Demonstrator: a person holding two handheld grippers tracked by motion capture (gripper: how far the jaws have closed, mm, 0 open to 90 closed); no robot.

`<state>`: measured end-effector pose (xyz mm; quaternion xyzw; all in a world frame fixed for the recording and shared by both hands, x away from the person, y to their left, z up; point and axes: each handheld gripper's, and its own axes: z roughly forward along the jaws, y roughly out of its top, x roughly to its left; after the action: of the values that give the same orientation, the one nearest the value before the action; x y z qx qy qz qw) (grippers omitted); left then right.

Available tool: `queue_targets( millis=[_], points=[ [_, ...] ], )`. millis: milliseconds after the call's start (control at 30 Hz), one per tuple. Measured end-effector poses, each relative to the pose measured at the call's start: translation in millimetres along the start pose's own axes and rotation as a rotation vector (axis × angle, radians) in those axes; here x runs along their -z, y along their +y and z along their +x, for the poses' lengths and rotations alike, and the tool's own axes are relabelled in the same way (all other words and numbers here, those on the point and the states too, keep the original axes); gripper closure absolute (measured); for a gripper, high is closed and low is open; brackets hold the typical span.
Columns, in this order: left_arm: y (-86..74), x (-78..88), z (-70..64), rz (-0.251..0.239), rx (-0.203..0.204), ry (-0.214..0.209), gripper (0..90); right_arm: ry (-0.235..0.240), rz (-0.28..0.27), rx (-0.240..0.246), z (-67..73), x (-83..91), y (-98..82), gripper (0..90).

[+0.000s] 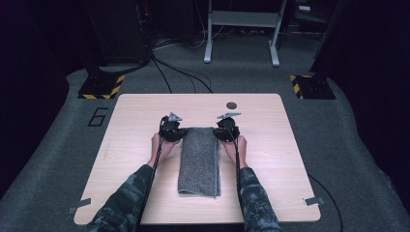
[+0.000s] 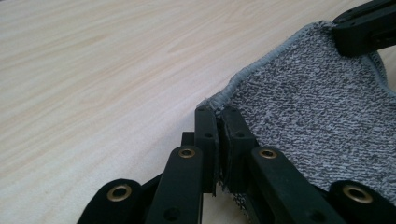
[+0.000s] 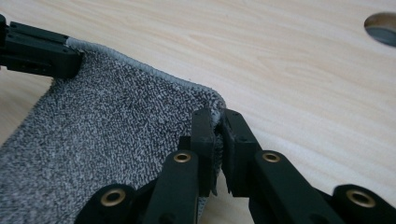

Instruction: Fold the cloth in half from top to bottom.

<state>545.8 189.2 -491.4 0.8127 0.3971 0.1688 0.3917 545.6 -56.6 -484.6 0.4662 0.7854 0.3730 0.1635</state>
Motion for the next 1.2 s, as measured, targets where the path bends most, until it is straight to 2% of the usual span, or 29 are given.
queue_targets(
  millis=[167,433,467,533,700,833,933,1033,1200],
  points=[
    [8.3,7.6,-0.2,-0.022,-0.014,0.014,86.2,-0.016,-0.019,0.050,2.4,7.0,9.5,84.0],
    [27.8,24.5,0.4,-0.047,-0.033,0.022,86.2,-0.014,-0.055,0.055,2.2,23.5,28.9,84.0],
    [30.4,26.5,-0.1,-0.058,-0.031,0.027,86.2,-0.013,-0.059,0.041,3.4,26.0,31.3,84.0],
    [36.0,31.1,0.0,-0.065,-0.037,0.031,86.2,-0.007,-0.077,0.060,1.6,30.5,35.8,84.0],
    [50.9,39.8,0.6,-0.072,-0.063,0.051,86.2,-0.003,-0.079,0.060,1.1,40.0,50.0,84.0],
    [60.3,46.9,0.6,-0.097,-0.062,0.054,86.2,-0.015,-0.100,0.080,1.8,47.9,63.1,84.0],
    [63.8,55.2,-2.0,-0.119,-0.066,0.053,86.2,-0.027,-0.133,0.096,4.4,56.0,66.6,84.1],
    [64.9,60.8,-5.2,-0.129,-0.075,0.044,86.2,-0.020,-0.170,0.090,6.1,65.1,65.1,84.1],
    [62.5,63.3,-10.2,-0.128,-0.079,0.032,86.2,-0.015,-0.174,0.092,8.9,72.1,57.6,84.0]
  ],
)
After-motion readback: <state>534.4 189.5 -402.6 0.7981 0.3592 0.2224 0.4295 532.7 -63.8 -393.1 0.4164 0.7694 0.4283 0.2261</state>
